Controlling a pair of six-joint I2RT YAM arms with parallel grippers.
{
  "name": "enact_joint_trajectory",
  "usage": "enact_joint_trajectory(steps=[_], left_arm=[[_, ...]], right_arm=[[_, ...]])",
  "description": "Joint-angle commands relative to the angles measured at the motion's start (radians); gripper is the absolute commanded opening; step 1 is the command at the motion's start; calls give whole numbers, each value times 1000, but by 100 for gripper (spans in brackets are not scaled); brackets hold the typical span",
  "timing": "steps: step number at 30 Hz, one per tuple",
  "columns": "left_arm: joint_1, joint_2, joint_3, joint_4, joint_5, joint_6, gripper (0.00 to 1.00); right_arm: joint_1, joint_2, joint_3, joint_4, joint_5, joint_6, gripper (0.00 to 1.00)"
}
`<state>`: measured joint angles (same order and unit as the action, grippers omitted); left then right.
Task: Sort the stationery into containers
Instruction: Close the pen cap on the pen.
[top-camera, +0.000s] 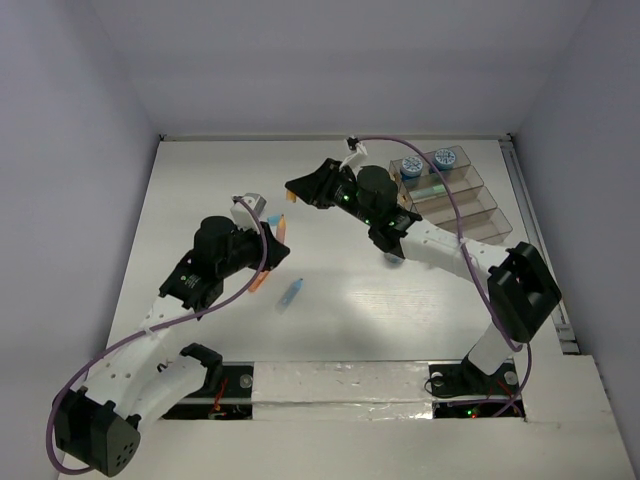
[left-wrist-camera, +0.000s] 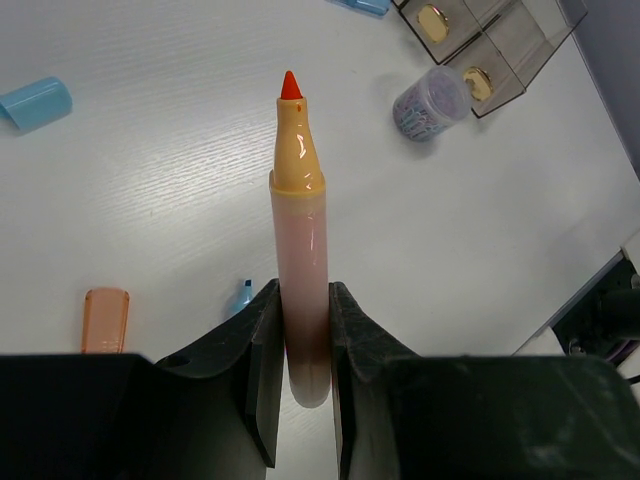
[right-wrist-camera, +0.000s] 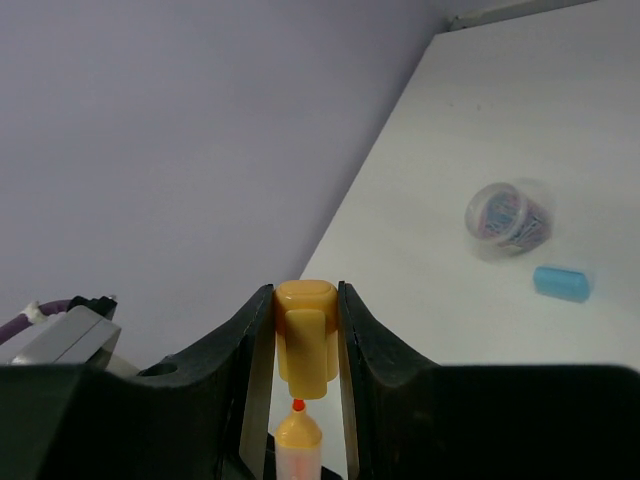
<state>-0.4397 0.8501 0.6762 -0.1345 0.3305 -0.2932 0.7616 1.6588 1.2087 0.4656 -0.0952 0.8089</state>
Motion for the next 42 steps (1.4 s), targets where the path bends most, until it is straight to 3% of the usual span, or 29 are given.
enact_joint_trajectory(steps=[1,42], left_arm=[[-7,-2,48,36,-15,16,0],[2,-48,48,41,-53,28,0]], right_arm=[[15,-31,-9,100,-28,22,2],[90,35,29,71,-28,-4,4]])
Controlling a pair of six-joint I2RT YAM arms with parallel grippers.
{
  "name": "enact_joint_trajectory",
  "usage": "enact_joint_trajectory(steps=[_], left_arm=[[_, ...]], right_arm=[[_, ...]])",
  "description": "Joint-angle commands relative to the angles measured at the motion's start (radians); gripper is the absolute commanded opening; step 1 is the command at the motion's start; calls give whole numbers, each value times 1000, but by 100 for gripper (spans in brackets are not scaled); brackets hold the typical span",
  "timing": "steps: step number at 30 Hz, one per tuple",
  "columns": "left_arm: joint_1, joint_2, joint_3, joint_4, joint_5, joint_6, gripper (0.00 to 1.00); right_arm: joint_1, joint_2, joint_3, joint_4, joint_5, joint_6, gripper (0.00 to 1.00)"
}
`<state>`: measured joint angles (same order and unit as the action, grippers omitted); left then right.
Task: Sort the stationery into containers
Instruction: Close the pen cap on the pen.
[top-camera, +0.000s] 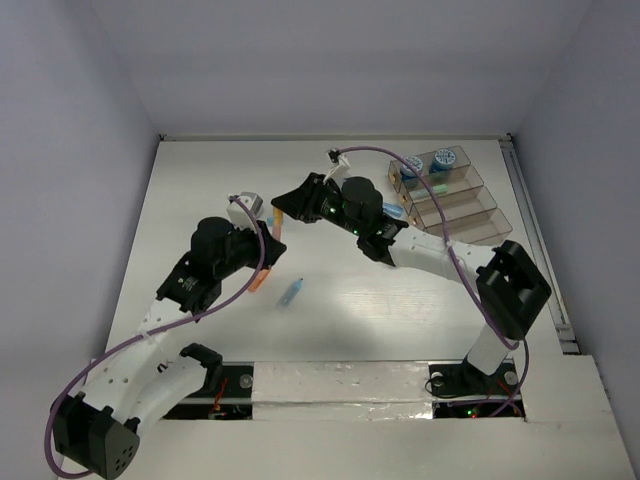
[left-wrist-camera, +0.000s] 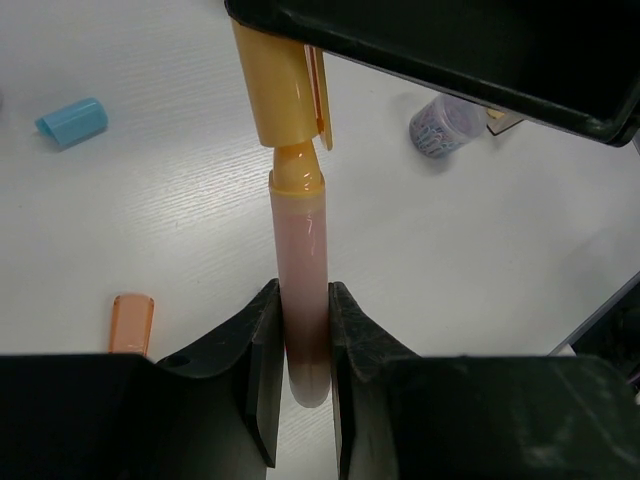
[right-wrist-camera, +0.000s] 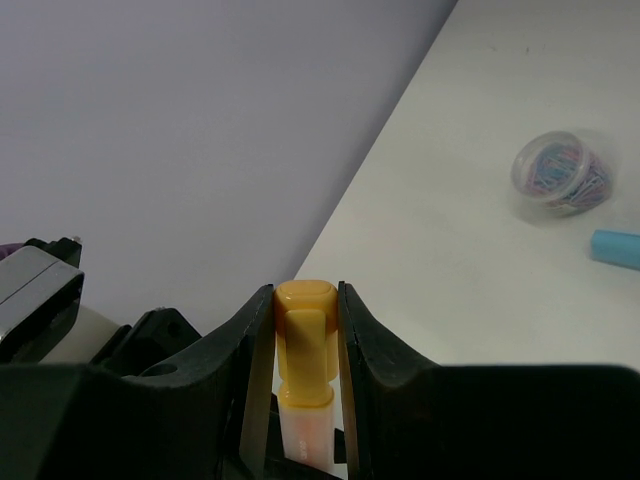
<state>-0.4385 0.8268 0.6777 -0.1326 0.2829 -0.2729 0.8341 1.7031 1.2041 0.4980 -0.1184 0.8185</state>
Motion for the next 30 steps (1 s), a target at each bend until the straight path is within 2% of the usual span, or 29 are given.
enact_joint_trajectory(steps=[1,15,30], left_arm=[[1,-29,46,37,-8,6,0],[1,-45,45,41,-30,3,0],[11,-55,45,42,-39,4,0]], right_arm=[[17,-11,32,37,-4,-13,4],[36,-37,-29,79,-3,21,4],[36,-45,-81,140,-118,113,5]])
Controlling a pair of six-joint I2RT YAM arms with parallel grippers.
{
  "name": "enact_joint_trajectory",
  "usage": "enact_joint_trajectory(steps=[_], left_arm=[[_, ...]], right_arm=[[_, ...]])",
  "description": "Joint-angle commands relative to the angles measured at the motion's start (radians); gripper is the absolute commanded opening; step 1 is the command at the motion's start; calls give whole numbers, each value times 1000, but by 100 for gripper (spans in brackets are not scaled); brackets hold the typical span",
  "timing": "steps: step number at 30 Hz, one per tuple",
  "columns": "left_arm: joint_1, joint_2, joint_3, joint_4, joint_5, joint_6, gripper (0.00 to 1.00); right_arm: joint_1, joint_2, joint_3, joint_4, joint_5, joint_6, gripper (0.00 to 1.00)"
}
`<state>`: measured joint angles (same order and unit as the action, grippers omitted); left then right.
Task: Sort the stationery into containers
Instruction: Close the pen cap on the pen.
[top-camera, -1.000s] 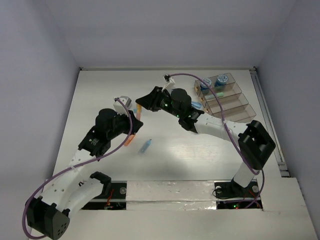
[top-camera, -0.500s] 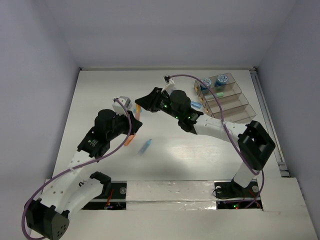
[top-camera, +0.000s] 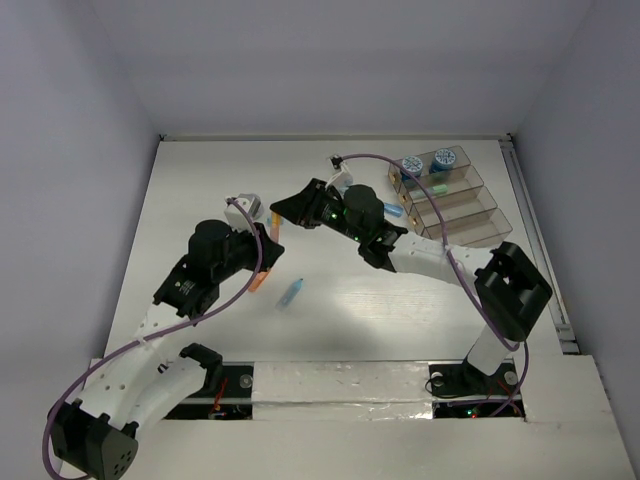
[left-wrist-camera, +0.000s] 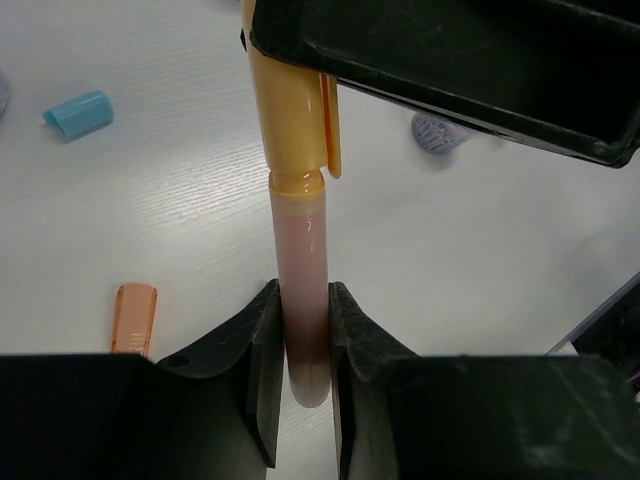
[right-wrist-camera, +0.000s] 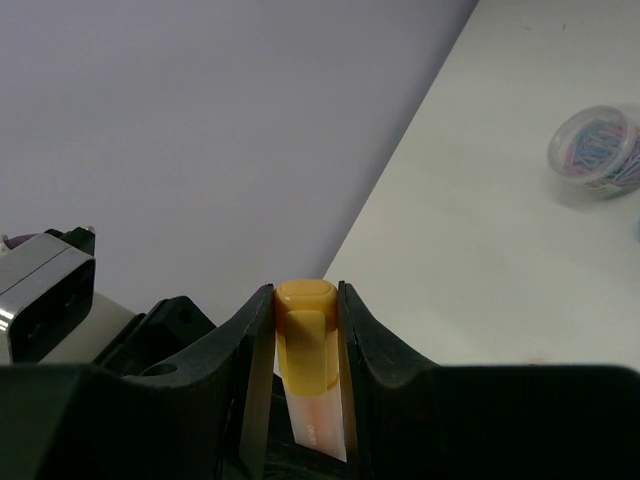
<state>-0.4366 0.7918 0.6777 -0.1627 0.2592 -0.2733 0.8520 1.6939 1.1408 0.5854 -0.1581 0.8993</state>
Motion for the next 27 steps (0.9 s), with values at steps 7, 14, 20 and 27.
enact_joint_trajectory(steps=[7,14,20,27], left_arm=[[9,-34,43,75,-20,0,0],[9,-40,45,78,-17,-1,0],[9,-45,42,77,-21,0,0],[9,-55,52,72,-47,0,0]], right_arm=[[48,-57,-41,14,-12,-19,5],[79,-46,-72,16,-14,-46,4],[79,-53,-69,-41,-47,-96,2],[90,-39,-98,-35,-107,-88,0]])
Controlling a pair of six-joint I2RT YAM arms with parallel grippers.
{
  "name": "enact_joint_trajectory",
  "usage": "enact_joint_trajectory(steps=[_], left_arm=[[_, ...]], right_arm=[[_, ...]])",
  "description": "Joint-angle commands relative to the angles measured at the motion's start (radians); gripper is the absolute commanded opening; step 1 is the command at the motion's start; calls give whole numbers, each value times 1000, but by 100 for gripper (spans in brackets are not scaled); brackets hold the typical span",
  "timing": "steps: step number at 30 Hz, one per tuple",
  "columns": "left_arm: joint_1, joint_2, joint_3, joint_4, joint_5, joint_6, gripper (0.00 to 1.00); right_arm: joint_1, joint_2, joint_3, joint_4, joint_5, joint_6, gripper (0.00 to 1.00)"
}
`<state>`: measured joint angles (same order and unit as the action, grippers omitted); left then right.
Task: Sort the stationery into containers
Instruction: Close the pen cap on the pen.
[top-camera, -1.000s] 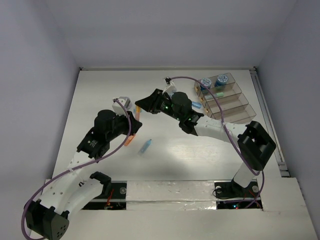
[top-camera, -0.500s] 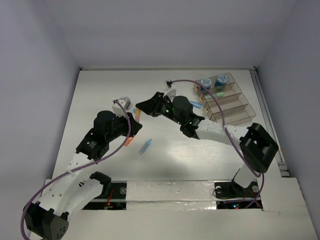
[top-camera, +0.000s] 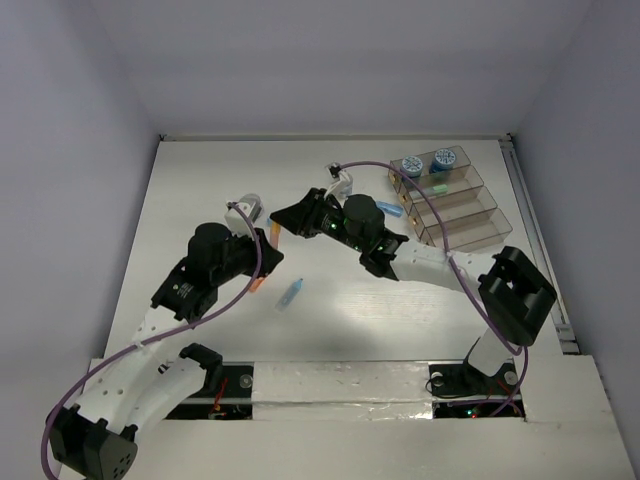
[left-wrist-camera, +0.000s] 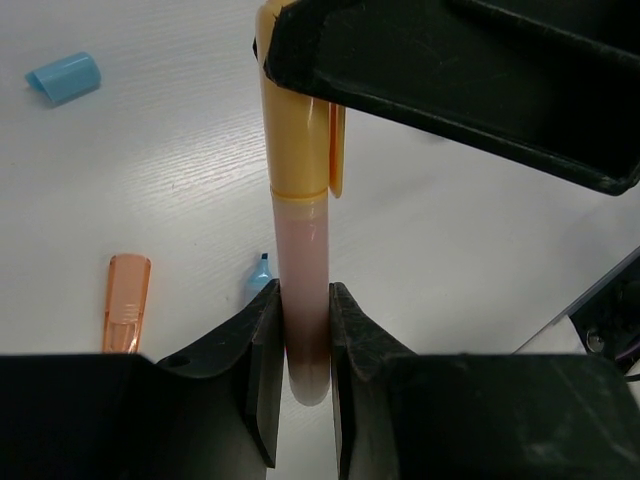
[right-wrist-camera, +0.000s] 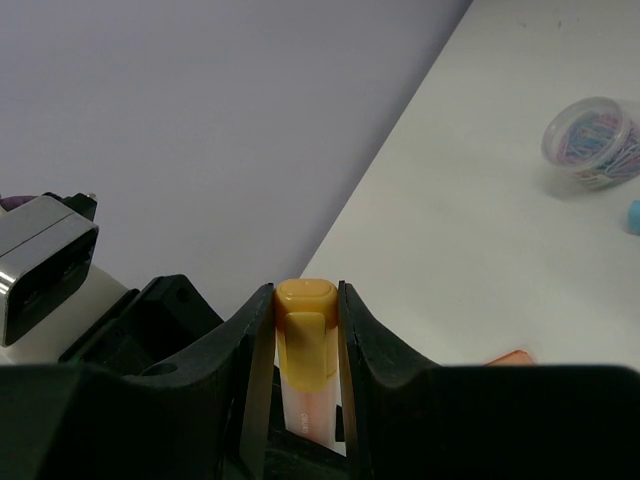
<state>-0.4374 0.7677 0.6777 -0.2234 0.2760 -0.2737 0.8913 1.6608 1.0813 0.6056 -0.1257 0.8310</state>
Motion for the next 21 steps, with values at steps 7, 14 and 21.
enact_joint_trajectory(steps=[7,14,21], left_arm=[[9,-38,126,101,-106,30,0],[9,10,186,124,-81,39,0],[9,24,232,122,-138,56,0]], right_arm=[[81,13,-81,-50,-141,-29,0],[121,27,-115,-53,-123,-53,0],[155,45,-147,-46,-111,-52,0]])
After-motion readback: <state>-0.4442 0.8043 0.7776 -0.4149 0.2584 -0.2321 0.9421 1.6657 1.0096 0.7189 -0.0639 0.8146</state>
